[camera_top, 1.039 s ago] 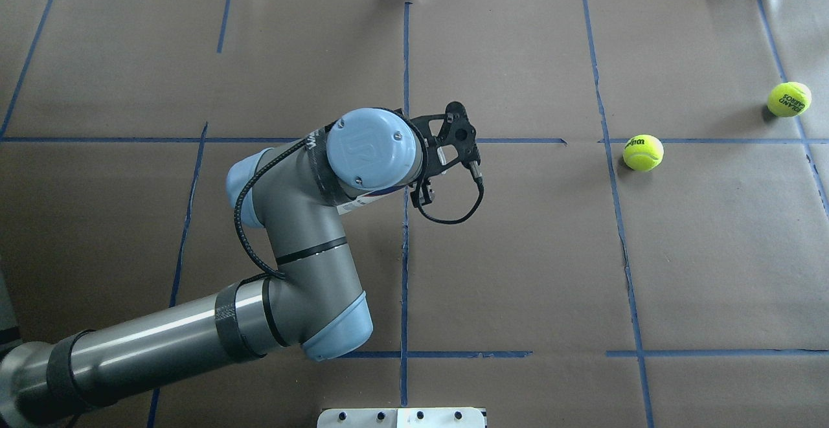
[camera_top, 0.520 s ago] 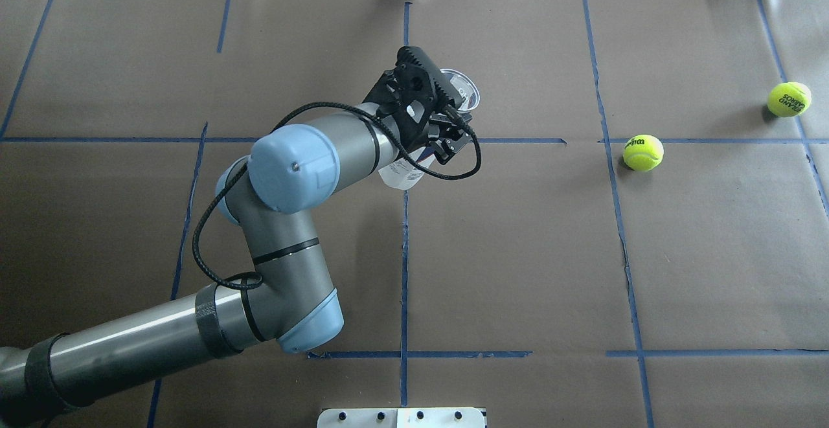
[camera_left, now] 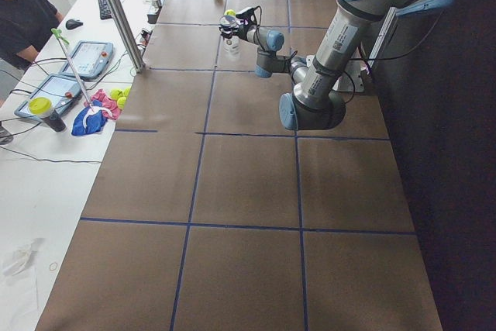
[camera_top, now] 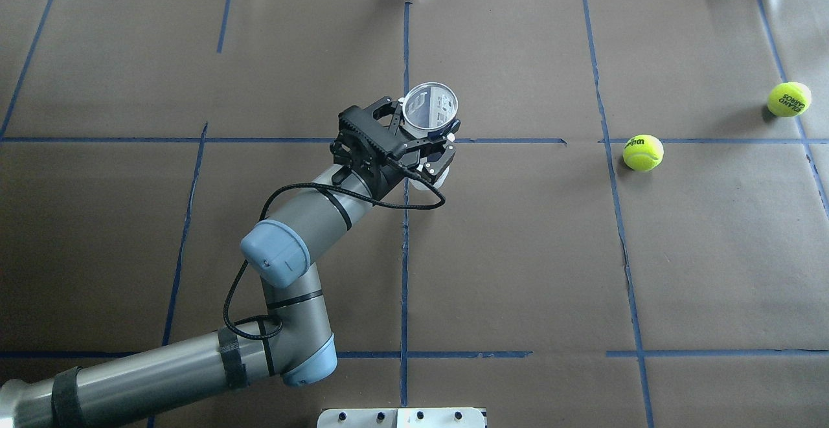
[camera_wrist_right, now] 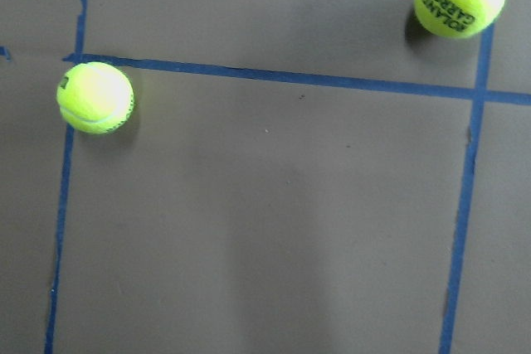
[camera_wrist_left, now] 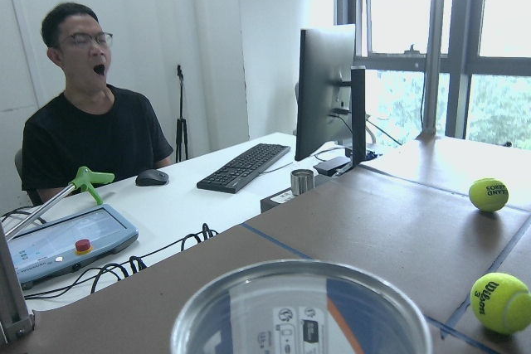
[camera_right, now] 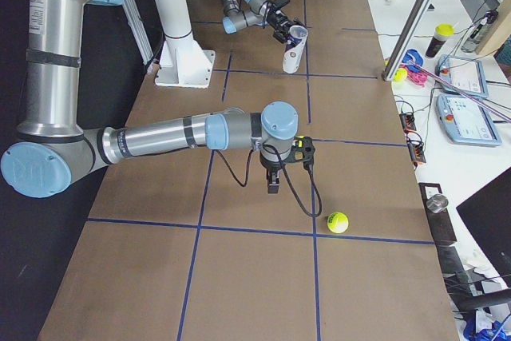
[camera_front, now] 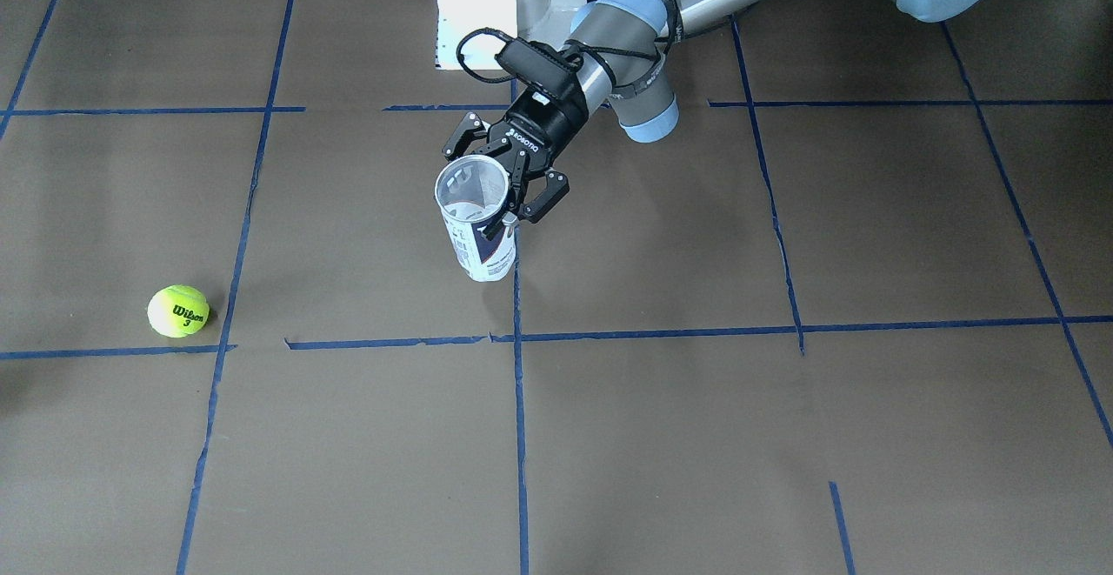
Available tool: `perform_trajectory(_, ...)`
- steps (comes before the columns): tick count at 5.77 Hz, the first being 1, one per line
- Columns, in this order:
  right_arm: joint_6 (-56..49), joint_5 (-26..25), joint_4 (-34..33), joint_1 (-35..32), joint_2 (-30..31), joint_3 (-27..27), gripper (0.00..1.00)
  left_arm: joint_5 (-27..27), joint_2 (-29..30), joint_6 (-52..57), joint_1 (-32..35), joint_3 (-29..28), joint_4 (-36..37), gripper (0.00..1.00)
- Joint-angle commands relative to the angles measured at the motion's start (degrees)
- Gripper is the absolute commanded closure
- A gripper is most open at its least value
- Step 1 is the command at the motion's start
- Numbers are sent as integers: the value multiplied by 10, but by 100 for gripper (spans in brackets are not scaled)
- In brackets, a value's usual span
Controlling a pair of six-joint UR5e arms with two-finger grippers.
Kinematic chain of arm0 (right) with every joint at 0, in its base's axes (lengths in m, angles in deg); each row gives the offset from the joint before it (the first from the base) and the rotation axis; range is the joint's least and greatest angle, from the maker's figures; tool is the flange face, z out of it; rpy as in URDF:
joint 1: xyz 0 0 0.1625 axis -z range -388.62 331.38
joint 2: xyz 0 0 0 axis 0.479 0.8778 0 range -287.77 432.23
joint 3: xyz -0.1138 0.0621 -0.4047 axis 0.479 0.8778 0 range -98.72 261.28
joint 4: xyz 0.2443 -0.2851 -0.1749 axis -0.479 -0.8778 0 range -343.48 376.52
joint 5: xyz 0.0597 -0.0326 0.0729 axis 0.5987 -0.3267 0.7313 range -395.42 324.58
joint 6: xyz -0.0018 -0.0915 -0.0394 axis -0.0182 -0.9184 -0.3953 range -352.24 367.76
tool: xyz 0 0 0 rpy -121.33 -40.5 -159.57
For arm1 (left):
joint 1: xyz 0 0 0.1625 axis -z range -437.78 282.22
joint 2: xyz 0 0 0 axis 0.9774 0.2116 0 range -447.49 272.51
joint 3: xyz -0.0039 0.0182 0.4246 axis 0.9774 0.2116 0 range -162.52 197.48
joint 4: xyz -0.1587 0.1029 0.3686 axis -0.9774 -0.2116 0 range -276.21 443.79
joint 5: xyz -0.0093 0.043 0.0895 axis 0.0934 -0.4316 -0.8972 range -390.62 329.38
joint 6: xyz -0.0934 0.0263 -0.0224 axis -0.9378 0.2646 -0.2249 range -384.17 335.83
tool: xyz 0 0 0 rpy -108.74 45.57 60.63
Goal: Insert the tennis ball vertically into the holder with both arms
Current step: 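Lift the cup with the left gripper and turn it upright, opening up, then hold the cup upright with the left gripper while the right gripper grasps a tennis ball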
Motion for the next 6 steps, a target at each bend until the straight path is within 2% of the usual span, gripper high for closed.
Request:
perform_trajectory(1,1,2,1,41,-50,8,0,-27,-10,4,-8,-27,-52,36)
perform_trajectory(2,4,1,0,44,-86,37,1,-27,-18,6,-8,-27,-52,36)
perform_trajectory(3,14,0,0,54,-109,40,1,-28,-19,6,-9,-28,-51,35)
perform_trajectory(4,69,-5,2,76,-135,40,1,-28,-20,6,-10,-28,-52,34)
perform_trajectory(5,94,-38,10,103,-142,40,0,-28,-20,7,-12,-28,-51,34)
perform_trajectory(6,168,-135,77,145,-139,39,1,-28,-19,6,-12,-28,-52,34)
